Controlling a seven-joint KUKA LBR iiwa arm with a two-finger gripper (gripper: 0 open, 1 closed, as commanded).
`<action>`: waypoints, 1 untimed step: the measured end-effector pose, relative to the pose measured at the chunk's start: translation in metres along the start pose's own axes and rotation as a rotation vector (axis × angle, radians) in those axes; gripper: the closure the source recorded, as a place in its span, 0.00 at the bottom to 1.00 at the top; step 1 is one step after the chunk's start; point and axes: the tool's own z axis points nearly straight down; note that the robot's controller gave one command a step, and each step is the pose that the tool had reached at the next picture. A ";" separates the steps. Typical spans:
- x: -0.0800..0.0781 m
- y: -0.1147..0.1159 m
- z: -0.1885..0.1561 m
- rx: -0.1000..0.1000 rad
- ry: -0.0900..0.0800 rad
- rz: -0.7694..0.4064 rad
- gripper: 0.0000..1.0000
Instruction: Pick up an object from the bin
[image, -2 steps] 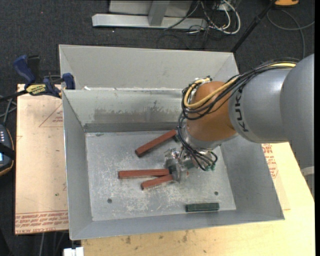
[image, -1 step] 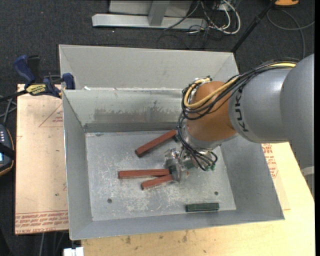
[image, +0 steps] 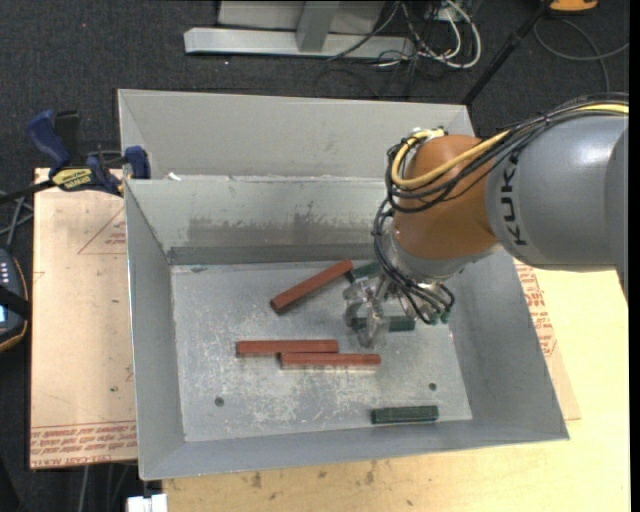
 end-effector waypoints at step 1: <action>0.014 -0.017 -0.061 0.001 -0.002 0.030 1.00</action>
Offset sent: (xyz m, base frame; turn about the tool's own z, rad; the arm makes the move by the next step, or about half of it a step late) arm 0.0218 0.0047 0.1512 0.0286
